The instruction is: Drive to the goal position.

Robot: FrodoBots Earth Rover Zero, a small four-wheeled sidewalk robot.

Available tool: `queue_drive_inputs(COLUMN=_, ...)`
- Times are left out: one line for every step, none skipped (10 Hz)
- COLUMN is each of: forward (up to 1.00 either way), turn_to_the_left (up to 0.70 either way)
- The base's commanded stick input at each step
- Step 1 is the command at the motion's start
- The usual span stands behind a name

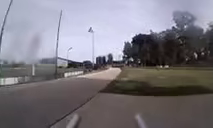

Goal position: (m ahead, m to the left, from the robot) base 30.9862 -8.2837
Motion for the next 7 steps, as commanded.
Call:
queue_drive_inputs(forward=0.7, turn_to_the_left=0.35)
queue_drive_inputs(forward=0.7, turn_to_the_left=0.35)
queue_drive_inputs(forward=0.7, turn_to_the_left=0.35)
queue_drive_inputs(forward=0.7, turn_to_the_left=0.35)
queue_drive_inputs(forward=0.7, turn_to_the_left=0.35)
queue_drive_inputs(forward=0.7, turn_to_the_left=0.35)
queue_drive_inputs(forward=0.7, turn_to_the_left=0.35)
